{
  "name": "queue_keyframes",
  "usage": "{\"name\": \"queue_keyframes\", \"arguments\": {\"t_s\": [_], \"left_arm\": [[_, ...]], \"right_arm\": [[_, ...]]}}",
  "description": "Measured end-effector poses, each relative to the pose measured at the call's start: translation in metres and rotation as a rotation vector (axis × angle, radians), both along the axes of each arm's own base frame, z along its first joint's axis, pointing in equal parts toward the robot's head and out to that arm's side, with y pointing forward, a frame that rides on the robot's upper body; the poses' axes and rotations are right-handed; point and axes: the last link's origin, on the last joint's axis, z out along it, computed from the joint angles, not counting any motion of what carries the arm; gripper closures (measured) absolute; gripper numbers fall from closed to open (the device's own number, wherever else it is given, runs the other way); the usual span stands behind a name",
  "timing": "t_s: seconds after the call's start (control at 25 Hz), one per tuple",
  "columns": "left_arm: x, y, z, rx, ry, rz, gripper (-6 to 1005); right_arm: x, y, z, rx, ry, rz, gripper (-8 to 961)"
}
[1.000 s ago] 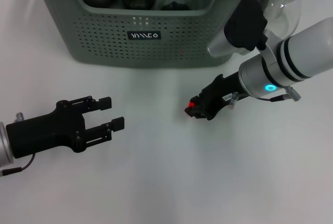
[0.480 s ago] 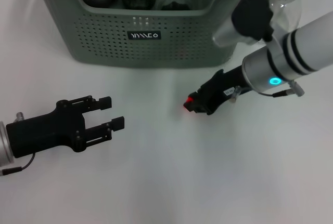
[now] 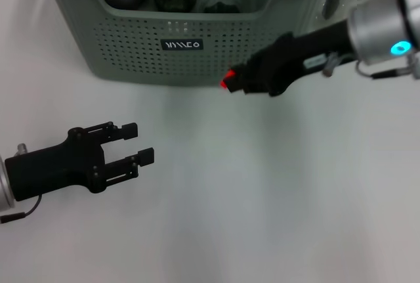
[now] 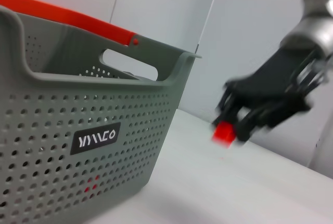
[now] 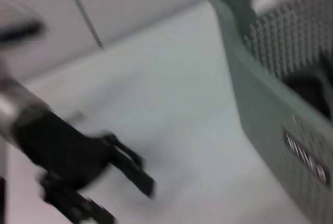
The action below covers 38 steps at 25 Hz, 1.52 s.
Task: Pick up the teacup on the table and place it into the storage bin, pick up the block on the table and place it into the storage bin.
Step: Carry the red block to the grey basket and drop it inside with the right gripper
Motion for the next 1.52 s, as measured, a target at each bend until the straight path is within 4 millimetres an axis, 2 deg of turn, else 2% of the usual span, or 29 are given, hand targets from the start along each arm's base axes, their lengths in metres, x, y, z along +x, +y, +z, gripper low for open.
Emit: {"name": "queue_keyframes", "arguments": {"t_s": [0.24,0.36,0.48,0.8,1.12,1.36,1.52], "left_arm": [[0.0,0.001,0.001,0.001,0.001,-0.003,373],[0.0,0.001,0.001,0.003,-0.001,-0.002,373],[0.0,0.001,0.001,0.005,-0.002,0.0,373],[0.001,0.0,-0.001,0.003,-0.007,0.0,373],[0.001,-0.002,-0.003,-0.001,-0.012,0.003,372],[0.002,0.0,-0.003,-0.002,-0.013,-0.005,372],[0.005,0.004,-0.003,-0.008,-0.014,-0.016,372]], "right_arm": [[-0.029,-0.003,0.045,0.096,0.15,0.08,745],[-0.042,0.003,0.054,0.166,0.201,0.11,745],[-0.057,0.015,0.054,0.238,0.224,0.143,744],[-0.088,0.065,0.036,0.437,0.236,0.12,743],[-0.093,0.123,-0.001,0.555,0.114,0.016,742],[-0.093,0.143,-0.03,0.617,-0.012,0.0,741],[-0.096,0.147,-0.034,0.648,-0.031,0.004,740]]}}
